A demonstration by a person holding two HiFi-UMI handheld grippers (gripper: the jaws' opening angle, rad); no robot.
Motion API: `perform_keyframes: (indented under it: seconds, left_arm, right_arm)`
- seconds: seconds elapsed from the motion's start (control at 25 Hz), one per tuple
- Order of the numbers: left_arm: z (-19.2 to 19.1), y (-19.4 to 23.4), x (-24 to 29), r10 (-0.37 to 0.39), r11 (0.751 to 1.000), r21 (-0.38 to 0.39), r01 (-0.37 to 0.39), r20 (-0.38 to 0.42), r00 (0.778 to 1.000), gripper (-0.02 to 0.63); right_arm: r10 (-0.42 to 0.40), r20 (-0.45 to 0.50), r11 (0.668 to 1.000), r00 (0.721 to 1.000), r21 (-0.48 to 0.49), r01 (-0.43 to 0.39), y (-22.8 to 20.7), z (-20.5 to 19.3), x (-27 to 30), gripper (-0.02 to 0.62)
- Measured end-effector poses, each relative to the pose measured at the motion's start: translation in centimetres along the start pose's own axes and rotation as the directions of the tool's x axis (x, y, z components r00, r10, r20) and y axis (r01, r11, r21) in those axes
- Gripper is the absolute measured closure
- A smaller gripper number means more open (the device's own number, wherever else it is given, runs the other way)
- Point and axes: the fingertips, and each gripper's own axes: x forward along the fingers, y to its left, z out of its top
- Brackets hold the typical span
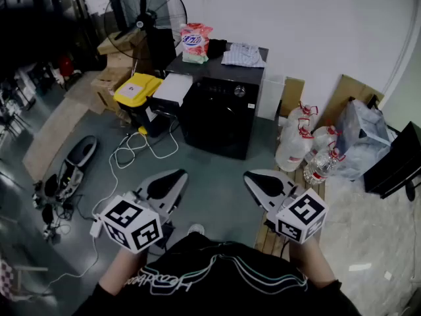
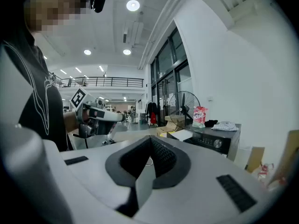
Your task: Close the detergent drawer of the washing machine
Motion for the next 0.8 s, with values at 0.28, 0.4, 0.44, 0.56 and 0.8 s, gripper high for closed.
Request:
perform_keyframes:
  seconds: [0.28,0.4,0.44,0.56,0.8]
  left_arm:
    - [-0.5,2.0,2.2,-0.014,1.0,-0.023,0.014,-0.02,1.0,0.568]
    - [-0.7,3.3,3.5,-0.022,0.999,-0.035,0.021,-0.034,0.999,0.568]
    - [-0.7,3.8,3.9,-0.027,0.999,-0.036,0.026,-0.034,0.999,0.568]
    - [-0.9,5.4,5.5,-0.04,0.998,-0.042,0.038,-0.039,0.998,0.568]
    - [-1.4,10.7,8.7,-0.043,0.997,-0.059,0.04,-0.051,0.998,0.568]
  right_arm:
    - [-0.026,0.002,0.999,1.0,0.043,0.026,-2.6,-0.8,0.8,0.569]
    - [-0.045,-0.001,0.998,0.999,0.046,0.045,-3.9,-1.2,1.5,0.569]
    - [-0.052,-0.004,0.998,0.999,0.046,0.052,-4.4,-1.4,1.9,0.569]
    - [-0.07,-0.019,0.996,0.997,0.056,0.071,-5.9,-2.2,3.3,0.569]
    - [-0.088,-0.067,0.99,0.994,0.102,0.095,-8.8,-4.2,8.1,0.569]
